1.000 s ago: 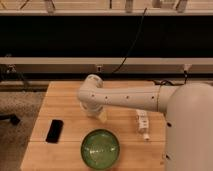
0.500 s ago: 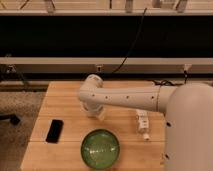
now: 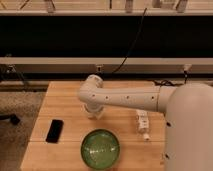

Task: Pick up the ceramic cup

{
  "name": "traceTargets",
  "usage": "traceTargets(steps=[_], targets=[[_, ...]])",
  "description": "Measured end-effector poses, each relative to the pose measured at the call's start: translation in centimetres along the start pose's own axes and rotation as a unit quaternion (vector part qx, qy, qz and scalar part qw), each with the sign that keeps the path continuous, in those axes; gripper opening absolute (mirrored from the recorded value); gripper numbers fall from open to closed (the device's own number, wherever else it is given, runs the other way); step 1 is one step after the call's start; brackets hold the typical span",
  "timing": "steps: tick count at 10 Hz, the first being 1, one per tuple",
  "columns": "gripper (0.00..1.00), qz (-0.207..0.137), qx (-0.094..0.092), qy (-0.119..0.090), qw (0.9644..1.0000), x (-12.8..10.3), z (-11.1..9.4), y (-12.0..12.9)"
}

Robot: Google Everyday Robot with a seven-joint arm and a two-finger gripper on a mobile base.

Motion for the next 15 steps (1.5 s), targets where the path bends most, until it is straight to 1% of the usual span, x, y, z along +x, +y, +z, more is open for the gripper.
traceTargets(steps=[1, 2, 3, 6, 7, 9, 12, 15], targets=[[0.07, -0.002, -0.001, -0.001, 1.0000, 0.0, -0.8, 0.0], [0.01, -0.005, 0.002, 0.000, 1.0000, 0.1, -1.9, -0.1], [0.00, -0.007, 0.004, 0.000, 1.0000, 0.2, -2.8, -0.1], [0.00, -0.010, 0.006, 0.001, 0.9999, 0.4, -3.0, -0.2], [0.00, -0.013, 0.010, 0.001, 0.9999, 0.6, -3.7, -0.6], [0.00, -0.016, 0.011, 0.000, 0.9998, 1.0, -4.7, -0.9], [0.00, -0.020, 0.014, -0.001, 0.9997, 1.2, -5.1, -1.3], [0.00, -0.028, 0.016, -0.002, 0.9995, 1.3, -5.3, -2.4]])
